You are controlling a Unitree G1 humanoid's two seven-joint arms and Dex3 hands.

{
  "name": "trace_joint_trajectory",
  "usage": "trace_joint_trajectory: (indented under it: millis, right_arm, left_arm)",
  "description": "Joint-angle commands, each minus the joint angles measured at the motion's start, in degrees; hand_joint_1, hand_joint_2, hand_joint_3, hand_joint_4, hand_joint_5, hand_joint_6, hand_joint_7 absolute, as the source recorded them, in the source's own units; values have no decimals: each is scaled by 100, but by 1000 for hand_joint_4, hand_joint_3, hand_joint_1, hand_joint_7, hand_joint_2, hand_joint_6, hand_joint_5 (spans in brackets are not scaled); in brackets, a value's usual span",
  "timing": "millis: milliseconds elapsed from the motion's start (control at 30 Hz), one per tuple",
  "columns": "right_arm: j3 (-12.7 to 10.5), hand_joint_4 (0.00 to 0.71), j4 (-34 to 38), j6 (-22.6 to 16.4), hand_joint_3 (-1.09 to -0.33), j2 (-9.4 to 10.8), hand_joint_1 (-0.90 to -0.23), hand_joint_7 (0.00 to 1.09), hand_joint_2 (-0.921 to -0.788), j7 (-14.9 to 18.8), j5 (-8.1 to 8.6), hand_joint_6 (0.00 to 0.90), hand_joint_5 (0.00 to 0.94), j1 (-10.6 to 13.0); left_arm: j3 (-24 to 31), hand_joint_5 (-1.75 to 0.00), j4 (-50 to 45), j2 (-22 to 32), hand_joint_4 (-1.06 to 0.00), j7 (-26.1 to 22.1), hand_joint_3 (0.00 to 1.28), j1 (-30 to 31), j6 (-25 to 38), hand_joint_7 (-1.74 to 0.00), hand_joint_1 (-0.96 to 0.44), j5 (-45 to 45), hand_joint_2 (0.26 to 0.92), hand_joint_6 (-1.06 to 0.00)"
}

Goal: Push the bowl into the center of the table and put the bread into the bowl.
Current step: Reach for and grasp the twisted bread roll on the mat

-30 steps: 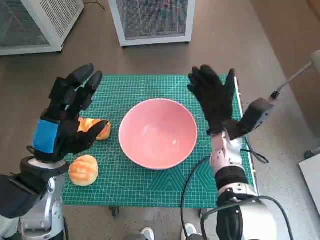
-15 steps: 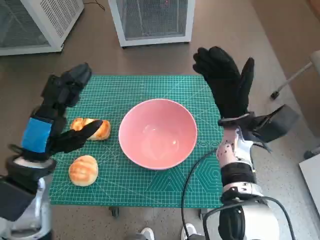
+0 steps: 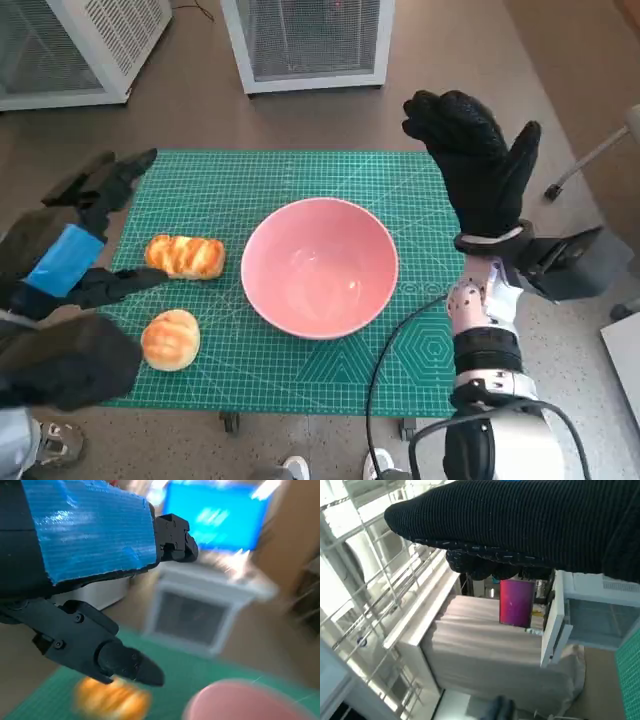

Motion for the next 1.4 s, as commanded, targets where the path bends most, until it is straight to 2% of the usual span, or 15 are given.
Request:
trace_joint_trajectory:
  millis: [33, 133, 367, 567, 1100, 1400]
  right_arm:
    - [89, 444, -154, 181, -449, 38, -471, 7, -921, 76, 127, 596, 2, 209]
    - [140, 446, -262, 256, -433, 60, -476, 10, -921, 156, 212, 604, 2, 246]
    - [228, 449, -382, 286, -417, 73, -478, 16, -921, 271, 292, 619, 3, 302]
    - [259, 453, -390, 321, -408, 48, -473, 17, -921, 330, 352, 624, 3, 311]
    - [269, 456, -252, 296, -403, -22, -472, 15, -921, 350, 404, 629, 2, 294]
    - [273, 456, -352, 309, -405, -7, -472, 13, -921, 284, 413, 630, 1, 350]
  left_arm:
    - [-287, -2, 243, 84, -42, -109, 7, -231, 138, -104, 40, 141, 696, -160]
    - [-603, -2, 470, 188, -49, -213, 7, -376, 323, -82, 53, 409, 701, -184]
    - [-1156, -8, 939, 331, -74, -404, 7, -670, 421, -58, 50, 853, 705, -219]
    - [-1462, -6, 1461, 236, -82, -544, 7, -924, 478, -45, 26, 995, 708, -233]
    - [-1995, -6, 3510, -244, -96, -52, 8, -1481, -131, -30, -8, 986, 719, -267]
    - [-2456, -15, 4730, -443, -137, 6, 16, -1930, -314, -31, -16, 1152, 737, -299]
